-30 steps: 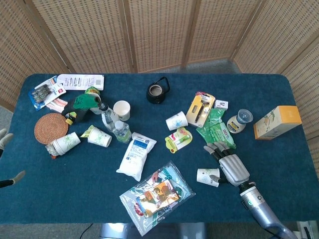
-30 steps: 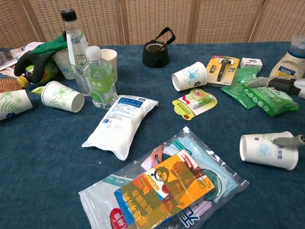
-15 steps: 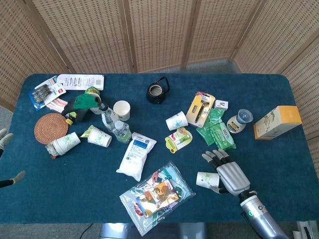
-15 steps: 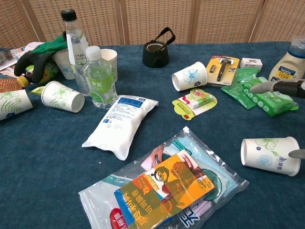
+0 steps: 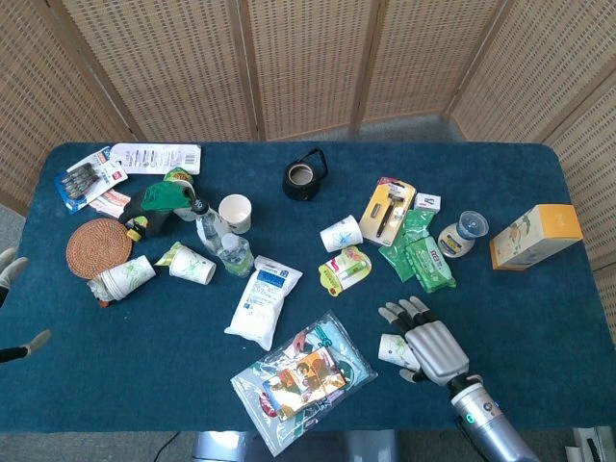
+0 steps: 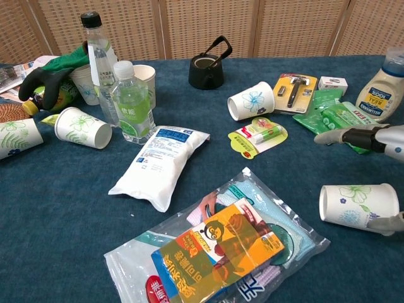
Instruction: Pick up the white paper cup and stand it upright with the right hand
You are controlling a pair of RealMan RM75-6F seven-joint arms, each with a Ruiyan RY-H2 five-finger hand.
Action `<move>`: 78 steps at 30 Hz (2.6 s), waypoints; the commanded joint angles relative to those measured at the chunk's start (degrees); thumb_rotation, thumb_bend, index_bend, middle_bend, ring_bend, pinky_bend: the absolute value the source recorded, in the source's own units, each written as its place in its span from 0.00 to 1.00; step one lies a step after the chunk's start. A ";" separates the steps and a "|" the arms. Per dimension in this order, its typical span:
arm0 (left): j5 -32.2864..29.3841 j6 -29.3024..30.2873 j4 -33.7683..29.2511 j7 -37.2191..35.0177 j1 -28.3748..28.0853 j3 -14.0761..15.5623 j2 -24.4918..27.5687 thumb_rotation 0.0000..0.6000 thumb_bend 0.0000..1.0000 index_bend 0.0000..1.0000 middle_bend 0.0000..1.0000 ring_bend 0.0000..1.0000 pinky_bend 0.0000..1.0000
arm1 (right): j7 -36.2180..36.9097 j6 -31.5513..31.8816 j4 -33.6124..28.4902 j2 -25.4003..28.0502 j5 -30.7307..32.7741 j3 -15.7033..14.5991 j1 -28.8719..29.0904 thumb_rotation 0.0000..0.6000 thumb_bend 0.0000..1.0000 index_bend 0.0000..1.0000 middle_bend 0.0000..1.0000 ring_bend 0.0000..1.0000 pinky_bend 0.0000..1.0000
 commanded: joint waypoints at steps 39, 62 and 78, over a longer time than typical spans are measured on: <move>-0.45 -0.57 -0.17 1.23 -0.27 0.08 -0.49 1.00 0.24 0.00 0.00 0.00 0.00 | 5.29 -2.18 10.54 -7.48 2.90 1.77 1.46 1.00 0.15 0.32 0.00 0.00 0.08; -0.28 -0.74 -0.26 1.04 -0.29 0.23 -0.37 1.00 0.24 0.00 0.00 0.00 0.00 | 13.11 -0.49 9.68 -7.09 -0.90 2.26 1.59 1.00 0.22 0.43 0.00 0.00 0.08; -0.23 -1.25 -0.33 1.07 -0.50 0.39 -0.38 1.00 0.24 0.00 0.00 0.00 0.00 | 50.83 5.41 20.17 -12.80 -9.43 5.11 4.84 1.00 0.22 0.43 0.00 0.00 0.08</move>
